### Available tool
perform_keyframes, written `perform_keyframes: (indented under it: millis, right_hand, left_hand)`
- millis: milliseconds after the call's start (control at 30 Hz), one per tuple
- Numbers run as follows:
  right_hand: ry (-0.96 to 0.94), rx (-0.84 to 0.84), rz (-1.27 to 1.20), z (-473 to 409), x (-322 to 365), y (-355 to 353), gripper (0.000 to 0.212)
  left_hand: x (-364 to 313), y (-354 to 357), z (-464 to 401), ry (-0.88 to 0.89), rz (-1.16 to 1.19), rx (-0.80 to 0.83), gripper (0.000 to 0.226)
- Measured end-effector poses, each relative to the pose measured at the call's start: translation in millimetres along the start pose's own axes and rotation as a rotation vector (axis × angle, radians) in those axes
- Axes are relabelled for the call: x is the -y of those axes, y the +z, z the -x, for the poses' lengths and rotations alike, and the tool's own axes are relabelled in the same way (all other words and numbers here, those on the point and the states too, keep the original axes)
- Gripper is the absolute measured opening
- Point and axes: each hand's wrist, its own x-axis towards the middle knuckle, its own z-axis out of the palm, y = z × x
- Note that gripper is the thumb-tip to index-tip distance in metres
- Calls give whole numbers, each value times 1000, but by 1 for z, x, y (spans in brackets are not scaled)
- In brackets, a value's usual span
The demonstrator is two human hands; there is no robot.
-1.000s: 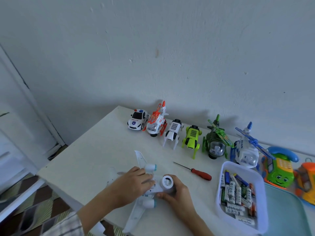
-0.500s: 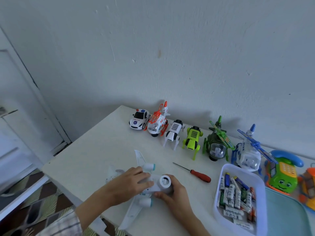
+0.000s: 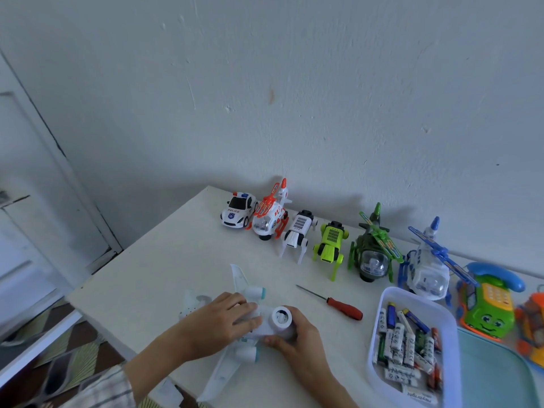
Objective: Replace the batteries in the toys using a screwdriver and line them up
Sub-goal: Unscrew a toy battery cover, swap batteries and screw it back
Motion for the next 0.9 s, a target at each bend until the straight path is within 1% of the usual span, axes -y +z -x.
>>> perform_keyframes:
  millis: [33, 100, 133, 267, 433, 567, 733, 800, 900]
  right_hand:
    - [2, 0, -1, 0, 0, 0, 44]
    - [6, 0, 0, -1, 0, 0, 44]
    - [8, 0, -2, 0, 0, -1, 43]
    - [17, 5, 2, 0, 2, -1, 42]
    - [29, 0, -10, 0, 2, -1, 41]
    - [25, -1, -22, 0, 1, 0, 45]
    - [22, 8, -37, 0, 2, 0, 45]
    - [18, 8, -37, 0, 2, 0, 46]
    - [21, 7, -32, 0, 0, 0, 46]
  left_hand:
    - [0, 0, 0, -1, 3, 2, 53]
    - [3, 0, -1, -10, 19, 9, 37]
    - [4, -1, -1, -26, 43, 6, 33]
    - [4, 0, 0, -65, 106, 7, 31]
    - [4, 0, -3, -61, 103, 20, 26]
    - [-3, 0, -3, -71, 102, 29, 23]
    - [0, -1, -1, -241, 241, 36, 26]
    - [-3, -1, -1, -226, 222, 55, 26]
    - [-5, 1, -3, -199, 141, 36, 29]
